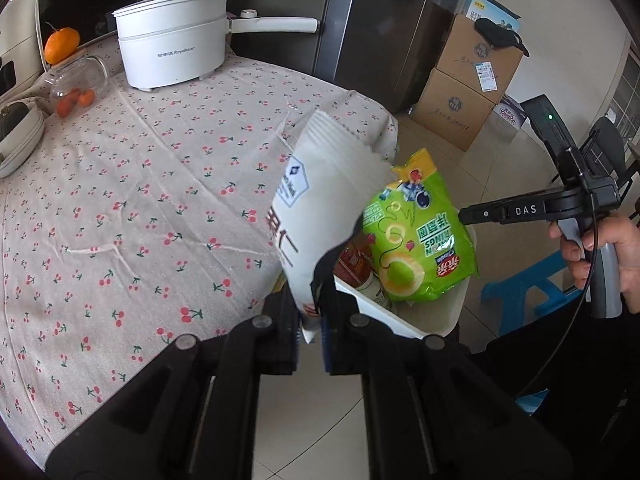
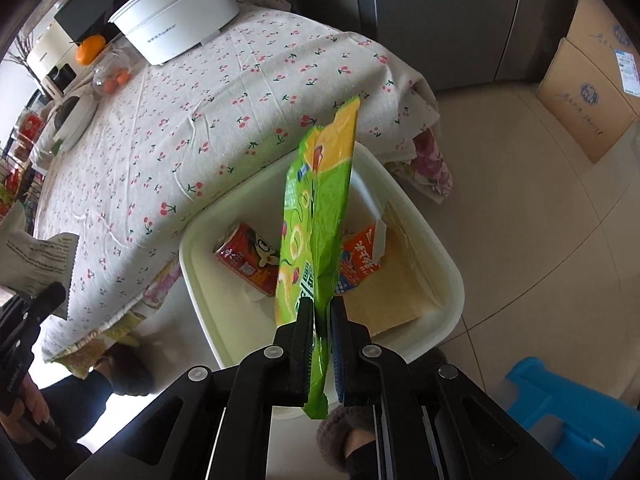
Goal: Collect trash
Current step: 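Carry bag and nut packet over the basin and open both tools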
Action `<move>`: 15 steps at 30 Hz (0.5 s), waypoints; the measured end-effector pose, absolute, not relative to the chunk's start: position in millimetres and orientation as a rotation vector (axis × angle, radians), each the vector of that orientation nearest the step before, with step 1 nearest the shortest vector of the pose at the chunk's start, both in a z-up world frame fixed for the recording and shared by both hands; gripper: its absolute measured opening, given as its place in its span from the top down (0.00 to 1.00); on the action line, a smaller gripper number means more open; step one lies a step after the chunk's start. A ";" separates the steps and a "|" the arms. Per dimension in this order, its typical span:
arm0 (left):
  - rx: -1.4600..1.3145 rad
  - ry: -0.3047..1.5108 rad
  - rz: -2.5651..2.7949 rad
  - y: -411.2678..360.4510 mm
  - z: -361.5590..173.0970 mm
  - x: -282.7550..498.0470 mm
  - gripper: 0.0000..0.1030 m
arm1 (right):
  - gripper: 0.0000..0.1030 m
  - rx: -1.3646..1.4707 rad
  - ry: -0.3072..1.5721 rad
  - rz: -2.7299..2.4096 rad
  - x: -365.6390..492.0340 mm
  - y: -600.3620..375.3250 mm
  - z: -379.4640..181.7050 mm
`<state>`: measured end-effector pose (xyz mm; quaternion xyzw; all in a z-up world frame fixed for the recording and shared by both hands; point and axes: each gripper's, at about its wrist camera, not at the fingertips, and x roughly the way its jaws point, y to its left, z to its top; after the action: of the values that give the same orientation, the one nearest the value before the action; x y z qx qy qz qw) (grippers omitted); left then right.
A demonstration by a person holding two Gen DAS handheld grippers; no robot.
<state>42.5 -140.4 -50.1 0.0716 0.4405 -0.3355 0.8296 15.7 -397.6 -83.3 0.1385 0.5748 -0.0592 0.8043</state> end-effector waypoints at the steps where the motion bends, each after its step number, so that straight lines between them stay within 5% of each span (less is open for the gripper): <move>1: 0.157 0.939 -0.720 -144.3 -50.8 41.9 0.91 | 0.75 0.311 1.232 -0.133 16.6 -399.1 -82.1; 3: 0.165 0.951 -0.738 -152.7 -53.6 40.8 0.90 | 0.43 0.334 1.206 -0.142 14.7 -403.0 -75.2; 4: 0.170 0.957 -0.749 -159.1 -55.4 39.6 0.90 | 0.38 0.335 1.184 -0.152 12.9 -405.0 -70.6; 15: 0.260 0.987 -0.894 -236.4 -86.2 27.9 0.88 | 0.34 0.347 1.121 -0.243 -0.3 -429.1 -54.3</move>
<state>27.9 -236.4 -86.2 0.1203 0.4565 -0.4134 0.7786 -0.3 -429.1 -54.3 0.1632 0.5274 -0.1143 0.8260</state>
